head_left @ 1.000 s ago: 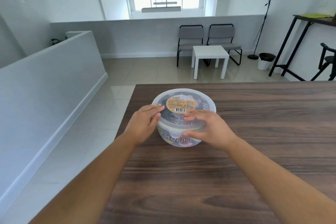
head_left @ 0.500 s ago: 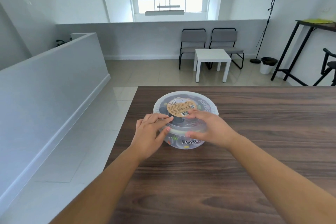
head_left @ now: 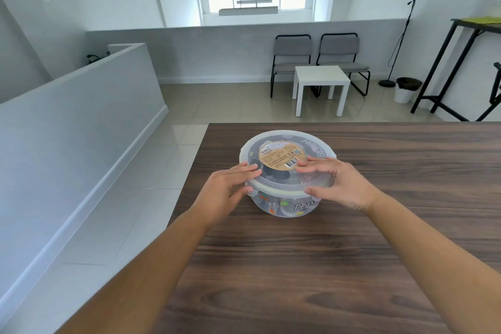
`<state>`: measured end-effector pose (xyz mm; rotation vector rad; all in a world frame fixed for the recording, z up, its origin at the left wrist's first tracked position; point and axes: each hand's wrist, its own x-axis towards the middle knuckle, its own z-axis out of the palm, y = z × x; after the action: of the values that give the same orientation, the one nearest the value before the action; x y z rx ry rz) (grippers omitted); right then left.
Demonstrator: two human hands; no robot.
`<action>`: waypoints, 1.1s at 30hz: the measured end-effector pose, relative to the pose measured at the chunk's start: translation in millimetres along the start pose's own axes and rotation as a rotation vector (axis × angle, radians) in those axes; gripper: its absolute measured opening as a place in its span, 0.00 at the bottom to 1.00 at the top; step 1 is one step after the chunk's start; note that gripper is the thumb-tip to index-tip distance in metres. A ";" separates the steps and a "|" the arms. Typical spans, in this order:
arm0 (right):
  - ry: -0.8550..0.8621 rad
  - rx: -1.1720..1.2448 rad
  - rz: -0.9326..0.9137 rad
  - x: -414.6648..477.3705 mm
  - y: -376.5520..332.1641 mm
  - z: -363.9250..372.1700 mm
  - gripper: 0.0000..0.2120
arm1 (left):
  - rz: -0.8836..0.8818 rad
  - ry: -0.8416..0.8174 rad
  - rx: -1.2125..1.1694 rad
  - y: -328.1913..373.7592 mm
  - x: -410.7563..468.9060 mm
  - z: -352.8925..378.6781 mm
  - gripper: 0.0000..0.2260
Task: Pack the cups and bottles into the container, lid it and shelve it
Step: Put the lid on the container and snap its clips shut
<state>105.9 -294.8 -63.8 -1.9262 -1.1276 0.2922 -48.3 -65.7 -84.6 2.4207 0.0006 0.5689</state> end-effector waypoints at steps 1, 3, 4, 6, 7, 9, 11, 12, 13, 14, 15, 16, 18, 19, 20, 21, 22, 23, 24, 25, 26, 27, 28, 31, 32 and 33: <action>0.021 0.017 0.000 0.4 0.6 1.3 0.19 | -0.004 0.004 -0.008 0.8 0.3 0.6 0.17; 0.068 0.022 -0.007 0.8 2.4 4.2 0.17 | -0.001 0.025 0.001 0.8 0.6 2.2 0.17; 0.087 0.010 -0.015 0.8 3.2 5.7 0.16 | 0.003 0.042 0.001 0.3 0.3 3.0 0.16; 0.114 -0.020 -0.032 0.7 4.8 8.4 0.15 | 0.016 0.075 0.002 -1.6 0.1 4.8 0.16; 0.128 -0.029 -0.041 0.6 5.5 9.6 0.15 | 0.030 0.091 0.012 -2.9 0.4 5.8 0.17; 0.150 -0.048 -0.055 0.7 6.2 11.7 0.15 | 0.069 0.123 0.042 -5.4 1.2 8.4 0.17; 0.164 -0.067 -0.060 0.7 6.5 13.5 0.14 | 0.062 0.140 0.027 -6.4 0.9 10.8 0.17; 0.169 -0.070 -0.060 0.6 6.7 14.1 0.14 | 0.042 0.140 0.008 -6.4 -0.2 11.7 0.18; 0.173 -0.070 -0.057 0.4 6.9 14.6 0.14 | 0.023 0.139 -0.006 -6.6 -1.4 12.7 0.18; 0.176 -0.068 -0.053 0.5 6.6 15.1 0.14 | 0.006 0.138 -0.015 -6.9 -2.9 13.4 0.18; 0.182 -0.064 -0.047 0.2 5.9 15.4 0.13 | -0.006 0.136 -0.024 -6.8 -4.0 14.1 0.19; 0.189 -0.060 -0.042 0.2 5.0 15.9 0.13 | -0.017 0.134 -0.033 -6.2 -5.2 14.8 0.19; 0.210 -0.060 -0.041 0.2 3.7 17.5 0.12 | -0.051 0.133 -0.059 -3.2 -6.6 16.9 0.19; 0.224 -0.062 -0.042 -0.1 3.5 18.9 0.11 | -0.077 0.136 -0.084 -0.8 -7.5 18.6 0.18; 0.240 -0.066 -0.044 -0.4 3.5 19.7 0.10 | -0.103 0.144 -0.117 2.3 -7.5 20.5 0.17; 0.253 -0.071 -0.047 -0.4 4.0 20.3 0.10 | -0.126 0.156 -0.146 5.2 -6.6 22.1 0.15; 0.260 -0.078 -0.049 -0.1 4.5 21.7 0.09 | -0.148 0.170 -0.158 7.2 -5.4 23.0 0.14; 0.266 -0.088 -0.050 -0.5 5.1 22.1 0.09 | -0.169 0.176 -0.145 9.1 -2.5 23.9 0.13; 0.269 -0.094 -0.048 -0.7 5.2 22.1 0.09 | -0.197 0.170 -0.111 10.2 2.0 24.3 0.13; 0.266 -0.091 -0.044 0.2 4.7 22.4 0.09 | -0.241 0.153 -0.070 10.0 7.1 23.6 0.14; 0.261 -0.084 -0.038 0.8 3.8 22.3 0.09 | -0.297 0.125 -0.035 9.8 13.2 22.5 0.15; 0.256 -0.083 -0.031 1.7 3.0 21.6 0.09 | -0.359 0.089 -0.013 9.5 20.3 21.1 0.17; 0.256 -0.092 -0.017 3.2 2.7 20.5 0.09 | -0.416 0.050 0.002 8.8 28.4 19.4 0.18; 0.275 -0.156 0.111 10.6 7.1 13.6 0.14 | -0.544 -0.062 -0.014 5.5 52.1 14.1 0.24; 0.273 -0.148 0.194 13.4 8.1 10.5 0.17 | -0.578 -0.087 -0.054 4.7 58.1 12.4 0.25; 0.269 -0.100 0.285 16.5 9.4 8.3 0.20 | -0.605 -0.105 -0.107 3.5 62.3 11.5 0.27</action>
<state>116.0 -279.0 -72.6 -2.1418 -0.7043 0.1249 12.3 -66.6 -65.7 2.1856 0.6186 0.1569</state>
